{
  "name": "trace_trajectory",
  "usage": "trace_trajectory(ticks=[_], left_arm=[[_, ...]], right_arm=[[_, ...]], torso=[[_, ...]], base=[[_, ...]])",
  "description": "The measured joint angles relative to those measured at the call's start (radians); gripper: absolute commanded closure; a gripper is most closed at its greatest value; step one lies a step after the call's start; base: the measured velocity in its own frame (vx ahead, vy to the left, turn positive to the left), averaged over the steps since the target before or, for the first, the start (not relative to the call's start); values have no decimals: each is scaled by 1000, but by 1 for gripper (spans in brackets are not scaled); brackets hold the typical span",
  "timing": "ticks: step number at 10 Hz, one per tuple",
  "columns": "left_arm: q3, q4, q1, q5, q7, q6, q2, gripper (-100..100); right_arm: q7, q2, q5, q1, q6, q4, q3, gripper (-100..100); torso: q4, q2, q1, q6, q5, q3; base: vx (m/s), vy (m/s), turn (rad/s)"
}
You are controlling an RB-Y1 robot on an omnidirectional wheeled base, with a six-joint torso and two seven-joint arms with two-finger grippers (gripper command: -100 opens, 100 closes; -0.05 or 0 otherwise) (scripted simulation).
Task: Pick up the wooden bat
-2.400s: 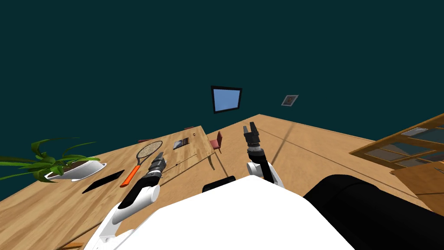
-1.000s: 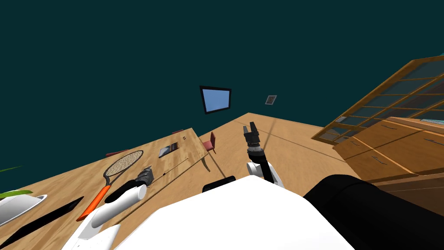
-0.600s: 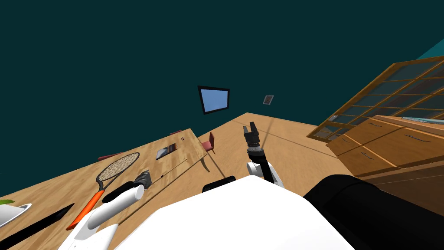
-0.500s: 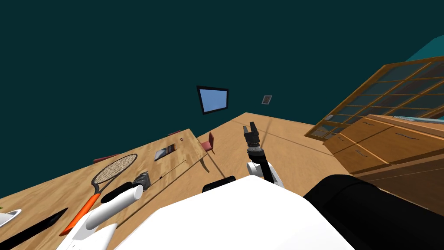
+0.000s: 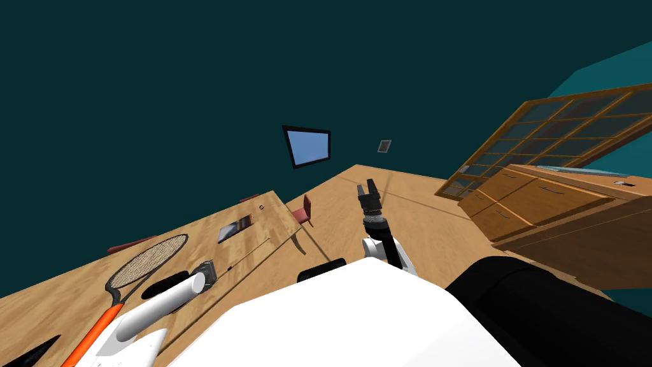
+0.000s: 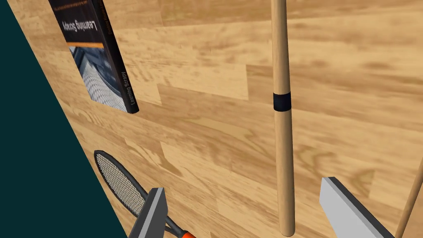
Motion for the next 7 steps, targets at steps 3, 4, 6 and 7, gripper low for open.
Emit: trace_trajectory(ticks=[3, 4, 6, 7], left_arm=[[31, 69, -26, 21, 0, 78, 22, -100], [45, 83, -33, 25, 5, 112, 26, -100], [63, 136, -54, 31, 7, 158, 35, -100], [71, 144, -56, 34, 8, 185, 37, -100]], right_arm=[[0, 0, 0, 0, 0, 0, 0, 0], [0, 0, 0, 0, 0, 0, 0, 0], [0, 0, 0, 0, 0, 0, 0, 0], [0, 0, 0, 0, 0, 0, 0, 0]], torso=[[0, -1, 0, -1, 0, 0], [0, 0, 1, 0, 0, 0], [0, -1, 1, 0, 0, 0], [0, -1, 1, -1, 0, 0]], base=[[0, 36, -138], [-4, 40, -98], [2, 43, -142], [-1, 55, -192]])
